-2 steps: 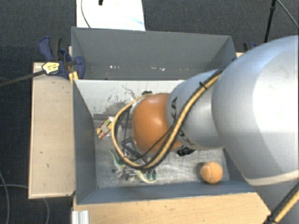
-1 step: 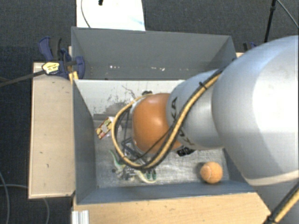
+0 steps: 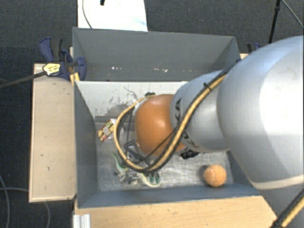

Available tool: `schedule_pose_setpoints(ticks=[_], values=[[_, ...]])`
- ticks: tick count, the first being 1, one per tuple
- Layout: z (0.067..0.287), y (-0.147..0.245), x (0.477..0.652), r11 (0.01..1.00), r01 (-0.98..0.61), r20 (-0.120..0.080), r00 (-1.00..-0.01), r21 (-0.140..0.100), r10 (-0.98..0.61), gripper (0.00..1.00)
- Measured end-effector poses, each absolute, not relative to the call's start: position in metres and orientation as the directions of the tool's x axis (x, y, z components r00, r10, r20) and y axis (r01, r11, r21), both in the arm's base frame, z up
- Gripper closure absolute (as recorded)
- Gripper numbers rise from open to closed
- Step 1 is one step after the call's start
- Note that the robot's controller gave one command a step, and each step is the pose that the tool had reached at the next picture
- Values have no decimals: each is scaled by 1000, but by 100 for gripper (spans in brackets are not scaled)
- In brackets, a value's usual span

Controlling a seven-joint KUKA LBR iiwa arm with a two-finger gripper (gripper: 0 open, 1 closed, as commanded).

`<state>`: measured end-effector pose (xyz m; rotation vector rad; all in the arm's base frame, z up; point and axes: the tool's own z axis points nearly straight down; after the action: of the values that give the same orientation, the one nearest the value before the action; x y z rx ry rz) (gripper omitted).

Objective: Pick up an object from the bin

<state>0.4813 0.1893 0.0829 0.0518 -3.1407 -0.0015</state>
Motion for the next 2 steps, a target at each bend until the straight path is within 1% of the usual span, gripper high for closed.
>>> schedule_pose_setpoints(ticks=[1, 2], values=[[104, 189, 480, 999, -33, 9, -999, -2, -33, 100], [121, 189, 482, 999, -32, -1, -999, 1, -32, 100]])
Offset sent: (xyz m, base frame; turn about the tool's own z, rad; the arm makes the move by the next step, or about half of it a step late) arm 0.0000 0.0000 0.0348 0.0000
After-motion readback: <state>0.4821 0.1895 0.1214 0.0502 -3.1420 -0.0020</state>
